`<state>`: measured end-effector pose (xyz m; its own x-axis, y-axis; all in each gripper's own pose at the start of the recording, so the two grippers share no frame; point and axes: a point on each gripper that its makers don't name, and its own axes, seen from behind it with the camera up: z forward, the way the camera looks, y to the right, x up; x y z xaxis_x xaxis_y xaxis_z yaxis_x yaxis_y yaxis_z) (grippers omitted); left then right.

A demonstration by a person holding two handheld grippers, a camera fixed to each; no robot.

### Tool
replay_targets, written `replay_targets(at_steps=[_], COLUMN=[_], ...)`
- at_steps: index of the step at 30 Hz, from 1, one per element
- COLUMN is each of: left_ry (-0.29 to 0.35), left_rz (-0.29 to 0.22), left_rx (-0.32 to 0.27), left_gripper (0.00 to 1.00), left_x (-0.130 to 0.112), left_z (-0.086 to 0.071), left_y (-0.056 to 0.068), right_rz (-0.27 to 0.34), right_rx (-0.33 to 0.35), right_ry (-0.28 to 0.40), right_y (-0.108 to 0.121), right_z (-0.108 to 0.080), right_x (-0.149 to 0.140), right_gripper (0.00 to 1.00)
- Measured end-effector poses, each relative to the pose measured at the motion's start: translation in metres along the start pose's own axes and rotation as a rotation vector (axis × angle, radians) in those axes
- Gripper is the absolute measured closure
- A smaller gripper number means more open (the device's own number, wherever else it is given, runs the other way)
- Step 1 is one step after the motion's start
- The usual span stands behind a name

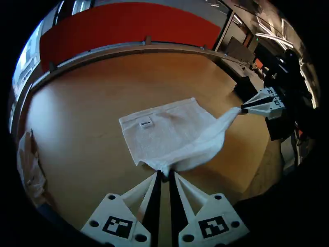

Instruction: Fold towel

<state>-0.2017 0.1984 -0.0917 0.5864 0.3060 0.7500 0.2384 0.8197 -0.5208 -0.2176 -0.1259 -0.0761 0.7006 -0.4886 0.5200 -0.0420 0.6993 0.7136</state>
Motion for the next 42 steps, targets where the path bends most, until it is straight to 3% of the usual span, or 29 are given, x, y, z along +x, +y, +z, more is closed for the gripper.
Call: replay_targets(at_steps=[13, 20, 32, 42], left_ry=[0.036, 0.032, 0.015, 0.018], left_rz=[-0.106, -0.111, -0.103, -0.120], left_rx=[0.029, 0.046, 0.049, 0.070], left_gripper=[0.87, 0.87, 0.87, 0.86], left_x=[0.044, 0.054, 0.052, 0.052], left_z=[0.039, 0.053, 0.070, 0.098], left_y=[-0.037, -0.053, -0.059, -0.072], right_rz=[-0.005, 0.010, 0.026, 0.070], right_rx=[-0.030, -0.042, -0.045, -0.060], right_ry=[-0.003, -0.009, -0.035, -0.060], right_y=[0.041, 0.056, 0.068, 0.082], right_z=[0.039, 0.054, 0.069, 0.090], right_x=[0.016, 0.018, 0.010, -0.003], right_gripper=[0.97, 0.97, 0.98, 0.98])
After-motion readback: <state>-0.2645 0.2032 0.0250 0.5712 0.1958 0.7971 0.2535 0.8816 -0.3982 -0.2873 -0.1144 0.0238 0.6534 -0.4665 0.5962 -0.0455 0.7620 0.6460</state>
